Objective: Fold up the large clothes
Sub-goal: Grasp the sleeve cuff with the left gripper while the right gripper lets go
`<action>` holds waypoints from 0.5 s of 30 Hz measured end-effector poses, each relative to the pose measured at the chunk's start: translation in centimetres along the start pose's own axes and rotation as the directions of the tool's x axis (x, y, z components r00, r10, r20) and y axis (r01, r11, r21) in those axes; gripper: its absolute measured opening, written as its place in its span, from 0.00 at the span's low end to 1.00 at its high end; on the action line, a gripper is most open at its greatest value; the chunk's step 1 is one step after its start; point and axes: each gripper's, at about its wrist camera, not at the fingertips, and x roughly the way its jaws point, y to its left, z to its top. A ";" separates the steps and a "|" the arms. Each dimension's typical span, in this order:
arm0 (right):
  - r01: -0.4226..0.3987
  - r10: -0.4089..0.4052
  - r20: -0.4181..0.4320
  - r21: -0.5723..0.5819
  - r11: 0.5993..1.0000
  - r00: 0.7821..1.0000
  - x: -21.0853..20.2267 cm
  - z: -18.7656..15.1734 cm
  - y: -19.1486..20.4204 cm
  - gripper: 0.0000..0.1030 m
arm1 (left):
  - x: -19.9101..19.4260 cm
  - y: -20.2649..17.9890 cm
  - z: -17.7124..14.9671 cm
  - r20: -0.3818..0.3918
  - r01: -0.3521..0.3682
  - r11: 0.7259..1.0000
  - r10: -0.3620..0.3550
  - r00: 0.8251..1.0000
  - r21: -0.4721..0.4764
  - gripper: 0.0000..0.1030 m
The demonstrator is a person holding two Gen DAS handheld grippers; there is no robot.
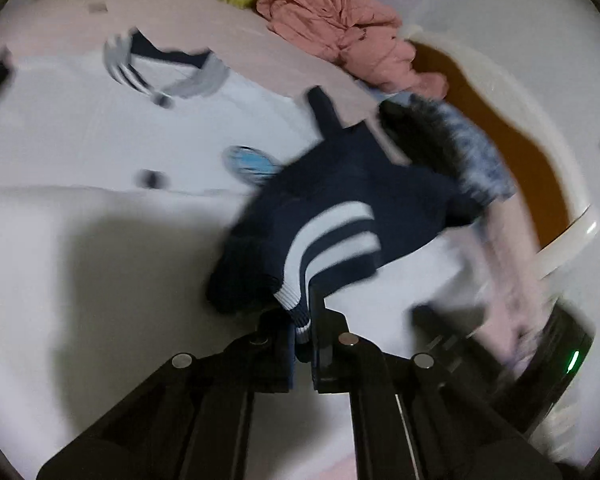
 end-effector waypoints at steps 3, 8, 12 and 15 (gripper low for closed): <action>-0.014 0.014 0.001 0.010 1.000 1.000 -0.1 0.0 -0.1 0.20 | -2.5 3.2 -0.9 -0.058 -0.047 0.998 0.049 0.997 0.032 0.05; -0.021 0.021 0.011 0.016 1.000 1.000 -0.1 -0.1 0.1 0.20 | -7.6 7.8 -1.0 -0.083 -0.215 0.976 0.218 0.972 0.039 0.05; -0.034 0.033 0.015 0.029 0.999 0.999 -0.2 -0.2 -0.4 0.20 | -10.0 10.2 -0.8 -0.098 -0.281 0.959 0.282 0.954 0.023 0.07; -0.034 0.034 0.014 0.030 0.999 0.999 -0.2 -0.2 -0.5 0.20 | -11.7 11.7 -0.6 -0.049 -0.181 0.983 0.179 0.983 -0.040 0.50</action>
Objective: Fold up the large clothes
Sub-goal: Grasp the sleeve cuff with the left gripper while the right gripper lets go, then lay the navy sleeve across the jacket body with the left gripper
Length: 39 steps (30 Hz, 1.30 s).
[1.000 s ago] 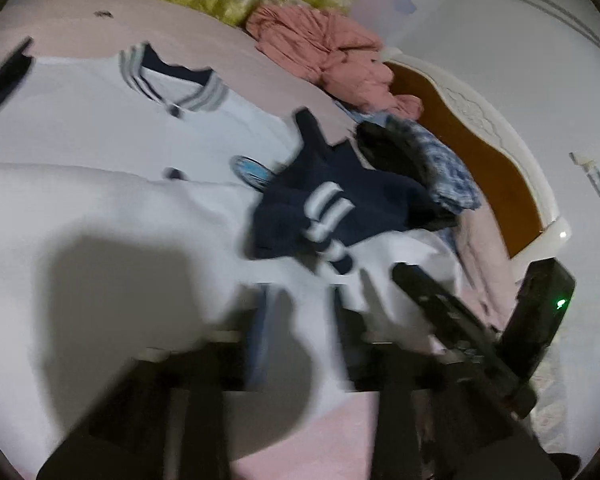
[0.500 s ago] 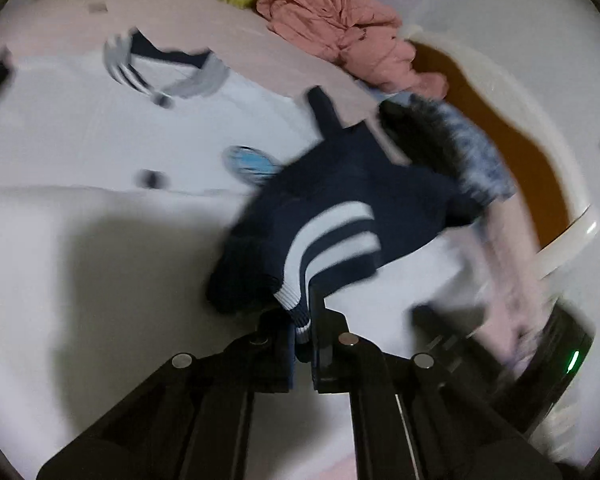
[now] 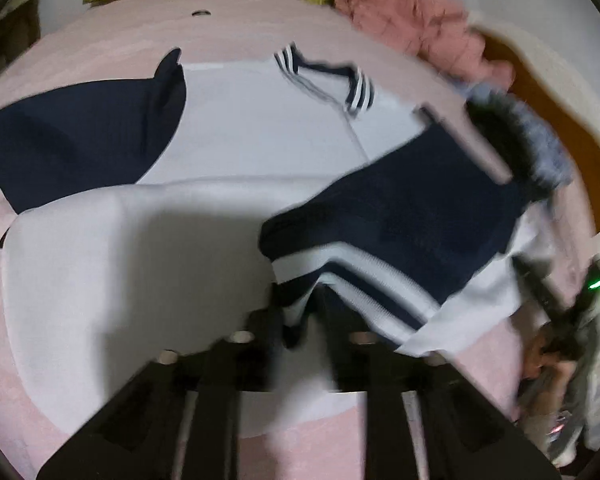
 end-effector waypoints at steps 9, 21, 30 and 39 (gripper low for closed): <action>0.000 0.000 0.000 -0.002 1.000 1.000 0.0 -0.1 -0.2 0.20 | 2.6 0.2 -2.0 0.060 0.106 0.989 -0.100 0.993 -0.107 0.76; -0.006 0.006 0.002 0.001 1.000 1.000 0.0 -0.1 -0.2 0.20 | 3.9 -0.5 -0.8 0.220 0.168 0.978 -0.138 0.966 -0.121 0.04; -0.007 0.007 0.020 -0.015 1.000 1.000 -0.5 -0.3 -0.1 0.21 | -4.4 0.7 2.4 0.193 -0.019 0.997 0.004 0.981 0.074 0.10; -0.207 0.208 0.050 -0.023 0.978 0.977 -2.9 6.2 0.6 0.29 | 0.7 2.9 5.5 0.100 -0.308 0.946 0.299 0.949 0.096 0.09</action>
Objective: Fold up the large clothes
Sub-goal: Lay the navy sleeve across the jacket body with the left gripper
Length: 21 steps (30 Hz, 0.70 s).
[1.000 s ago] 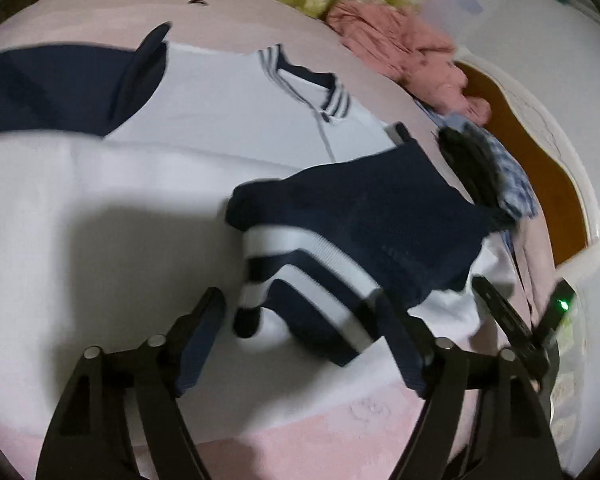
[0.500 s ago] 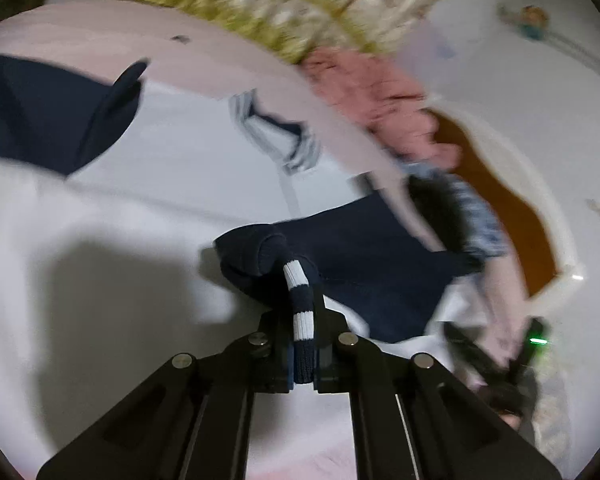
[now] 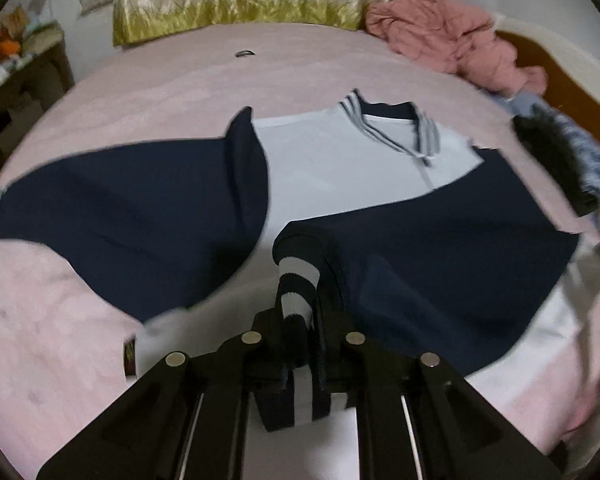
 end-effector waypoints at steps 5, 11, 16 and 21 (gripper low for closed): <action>0.096 -0.102 -0.080 -0.072 0.993 0.992 6.0 7.9 1.2 0.66 | -0.1 -1.4 1.6 0.137 -0.155 0.987 0.150 0.979 0.031 0.09; 0.133 -0.126 -0.383 -0.009 0.991 0.915 21.2 13.1 -2.9 0.66 | 1.7 -1.0 6.0 0.221 -0.209 0.978 0.203 0.954 0.001 0.08; 0.167 -0.190 -0.409 -0.093 0.982 0.892 26.3 11.8 -3.2 0.14 | 3.2 -1.6 8.0 0.246 -0.202 0.979 0.193 0.950 0.011 0.07; 0.296 -0.297 -0.043 -0.031 0.955 0.954 20.9 13.8 -5.3 0.06 | 3.0 -3.6 9.5 0.300 -0.213 0.975 0.186 0.936 0.061 0.05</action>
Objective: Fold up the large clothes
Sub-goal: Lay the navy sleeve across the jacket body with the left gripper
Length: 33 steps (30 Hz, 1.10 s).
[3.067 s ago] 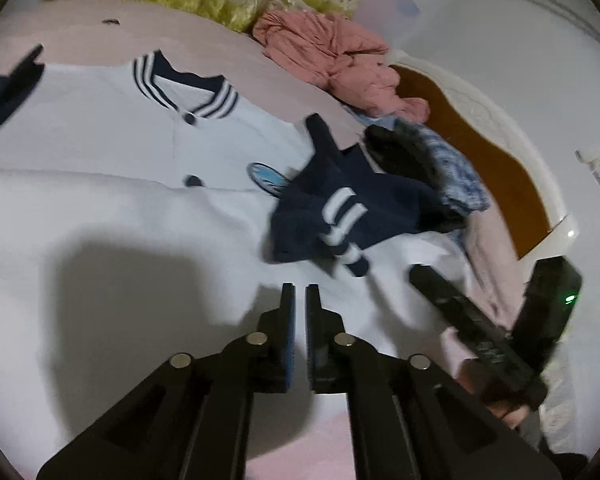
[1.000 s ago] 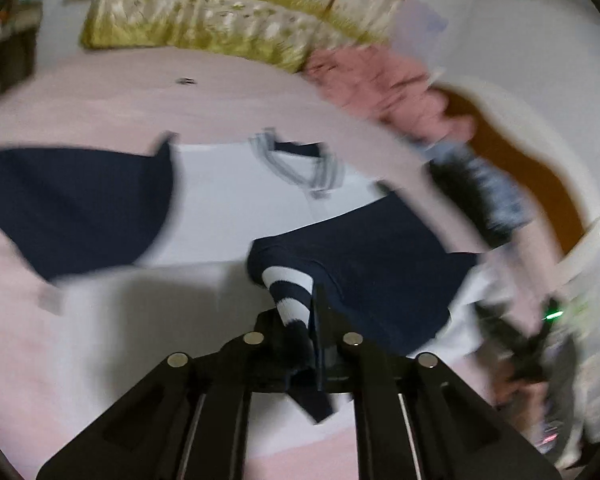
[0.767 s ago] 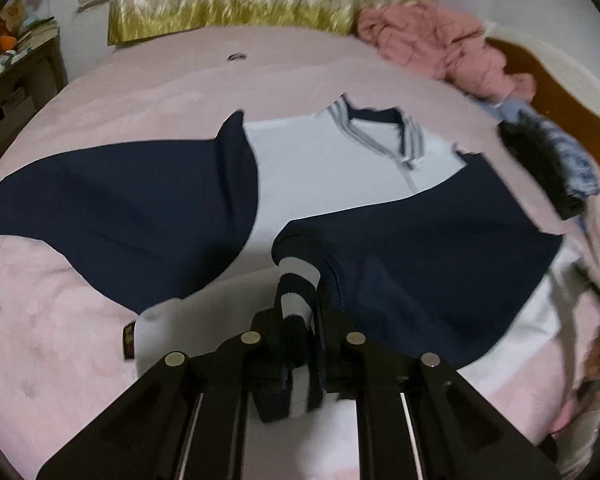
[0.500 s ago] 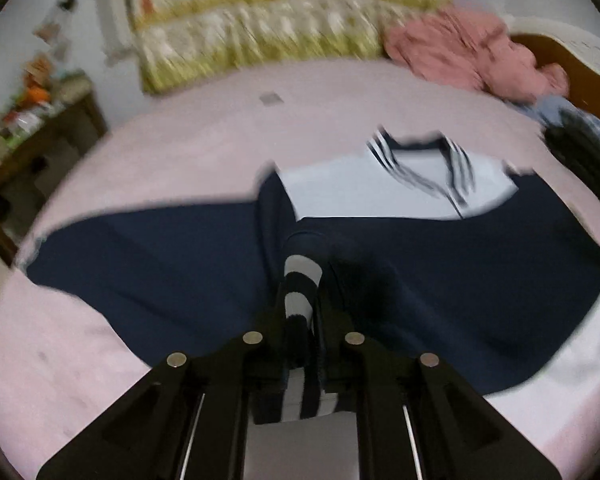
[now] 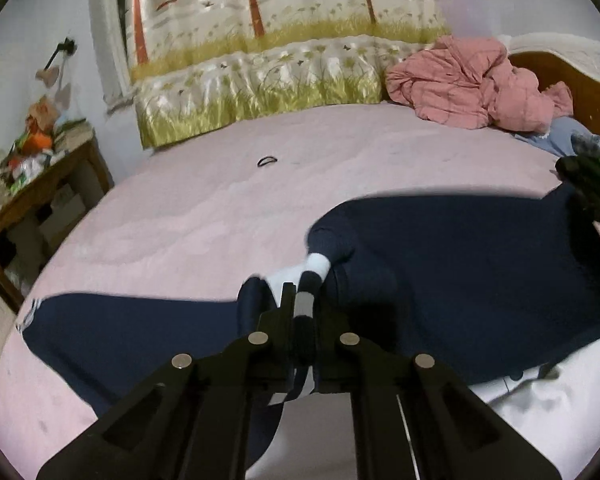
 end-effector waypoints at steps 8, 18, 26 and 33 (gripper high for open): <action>-0.058 0.071 -0.214 0.066 0.996 0.974 6.3 0.2 -4.0 0.16 | 7.8 3.1 -1.3 -0.176 0.098 0.983 -0.125 0.976 -0.155 0.06; -0.009 0.009 0.002 -0.021 1.000 1.000 -5.4 3.0 -1.3 0.68 | 8.5 6.2 -2.7 -0.176 -0.017 0.980 -0.019 0.984 -0.198 0.06; 0.036 -0.062 -0.247 -0.108 0.993 0.967 3.4 -1.0 2.5 0.67 | 8.1 6.9 -3.1 -0.205 -0.046 0.973 -0.001 0.979 -0.224 0.16; 0.110 -0.116 -0.104 -0.062 0.992 0.988 1.5 -0.1 -0.2 0.09 | 8.1 6.1 -2.9 -0.176 0.138 0.961 -0.183 0.967 -0.239 0.18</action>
